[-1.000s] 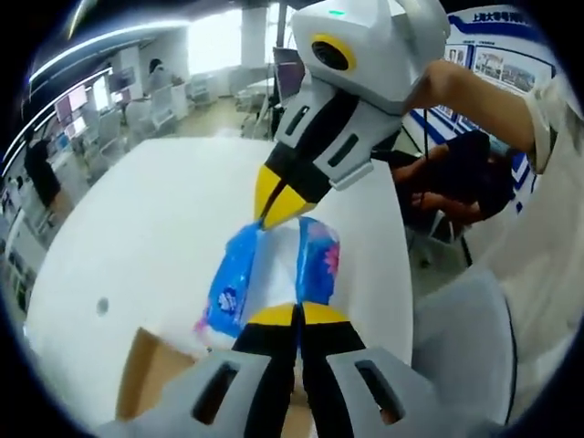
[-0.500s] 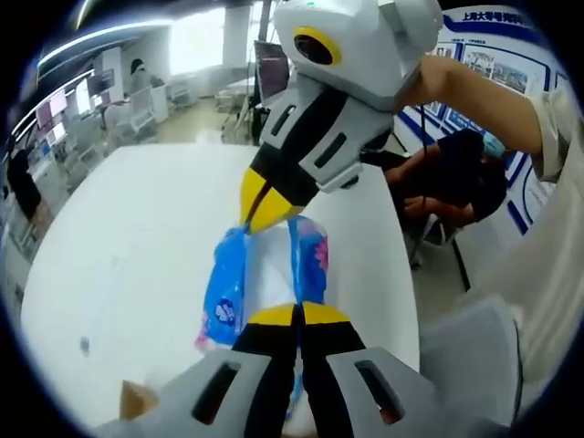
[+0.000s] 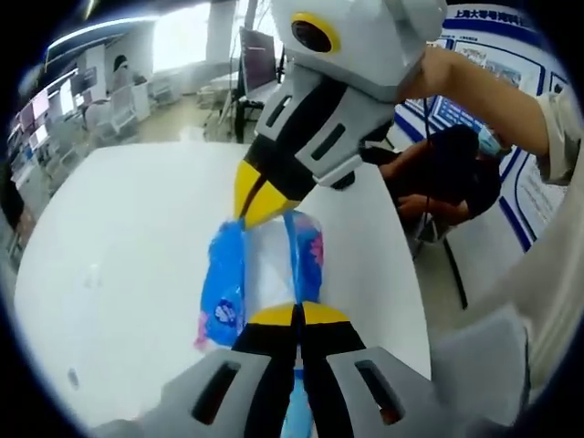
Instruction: Operate the shoe box by opening the lid, removing the specified soft item, and placing it in the target area until the item is outside and the box remains undamaged.
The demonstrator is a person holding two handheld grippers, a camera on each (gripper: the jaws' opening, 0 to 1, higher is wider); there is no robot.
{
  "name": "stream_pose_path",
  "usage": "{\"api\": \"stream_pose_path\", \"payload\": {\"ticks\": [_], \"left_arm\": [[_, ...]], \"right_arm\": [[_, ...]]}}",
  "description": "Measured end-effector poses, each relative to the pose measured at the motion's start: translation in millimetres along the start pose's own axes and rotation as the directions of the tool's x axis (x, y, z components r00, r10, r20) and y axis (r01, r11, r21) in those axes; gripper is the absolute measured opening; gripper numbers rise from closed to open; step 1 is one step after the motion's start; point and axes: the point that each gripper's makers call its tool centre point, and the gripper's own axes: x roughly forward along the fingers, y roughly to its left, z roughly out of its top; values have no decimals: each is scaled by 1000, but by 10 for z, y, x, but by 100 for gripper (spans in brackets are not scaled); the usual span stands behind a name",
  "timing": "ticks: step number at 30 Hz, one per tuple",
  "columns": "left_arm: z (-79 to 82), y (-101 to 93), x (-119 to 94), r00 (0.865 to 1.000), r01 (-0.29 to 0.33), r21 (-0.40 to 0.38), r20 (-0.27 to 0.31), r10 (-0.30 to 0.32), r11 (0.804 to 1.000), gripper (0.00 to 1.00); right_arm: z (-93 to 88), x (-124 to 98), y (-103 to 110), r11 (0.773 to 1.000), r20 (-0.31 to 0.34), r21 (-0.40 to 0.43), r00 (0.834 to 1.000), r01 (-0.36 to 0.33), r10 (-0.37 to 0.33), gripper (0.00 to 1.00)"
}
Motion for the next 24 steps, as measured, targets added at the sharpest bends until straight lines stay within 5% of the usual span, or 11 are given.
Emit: {"api": "stream_pose_path", "payload": {"ticks": [16, 24], "left_arm": [[-3, 66, 470, 998, 53, 0, -16, -53, 999, 0], [-138, 76, 649, 997, 68, -20, -39, -69, 997, 0]], "right_arm": [[-405, 169, -200, 999, -61, 36, 998, 20, -17, 0], [-590, 304, -177, 999, -89, 43, 996, 17, -13, 0]]}}
